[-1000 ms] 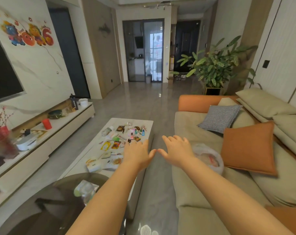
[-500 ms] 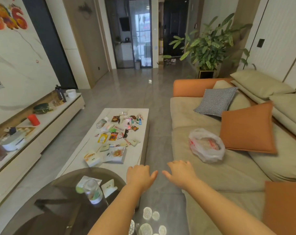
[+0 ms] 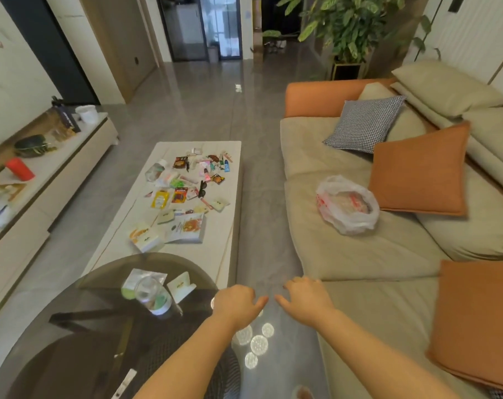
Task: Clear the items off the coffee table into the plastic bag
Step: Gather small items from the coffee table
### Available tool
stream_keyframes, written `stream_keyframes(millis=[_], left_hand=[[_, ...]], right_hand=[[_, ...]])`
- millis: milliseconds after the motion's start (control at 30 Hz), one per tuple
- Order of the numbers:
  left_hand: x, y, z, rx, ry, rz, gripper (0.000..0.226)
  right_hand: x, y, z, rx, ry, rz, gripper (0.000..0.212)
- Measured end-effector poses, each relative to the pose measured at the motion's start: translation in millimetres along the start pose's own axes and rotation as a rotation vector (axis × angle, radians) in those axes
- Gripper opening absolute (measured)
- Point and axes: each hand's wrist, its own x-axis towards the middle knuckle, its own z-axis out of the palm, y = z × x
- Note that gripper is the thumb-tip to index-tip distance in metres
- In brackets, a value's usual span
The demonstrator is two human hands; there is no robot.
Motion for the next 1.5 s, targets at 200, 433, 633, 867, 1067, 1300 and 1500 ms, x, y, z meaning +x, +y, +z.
stream_keyframes(millis=[200, 433, 633, 867, 1067, 1300, 1500], left_hand=[[34.6, 9.5, 2.0, 0.016, -0.019, -0.042, 0.057], [79.8, 37.4, 4.3, 0.006, -0.071, -0.142, 0.058], [100.1, 41.9, 12.8, -0.028, -0.134, -0.227, 0.057], [144.6, 25.4, -1.9, -0.059, -0.158, -0.235, 0.055], [201.8, -0.5, -27.5, -0.041, -0.189, -0.203, 0.057], [264.0, -38.2, -56.6, -0.036, -0.188, -0.169, 0.056], [302.8, -57.2, -76.9, -0.071, -0.197, -0.159, 0.051]], right_hand=[[30.4, 24.6, 7.3, -0.005, -0.057, -0.073, 0.05], [75.9, 65.9, 6.3, -0.002, -0.068, -0.153, 0.045], [109.0, 85.6, 9.2, 0.017, -0.133, -0.135, 0.041], [155.6, 82.0, 2.9, 0.052, -0.18, -0.12, 0.041], [208.7, 74.1, -18.4, 0.082, -0.174, -0.052, 0.037], [272.7, 63.3, -44.4, 0.086, -0.186, 0.014, 0.037], [314.7, 63.9, -64.5, 0.124, -0.193, 0.054, 0.038]])
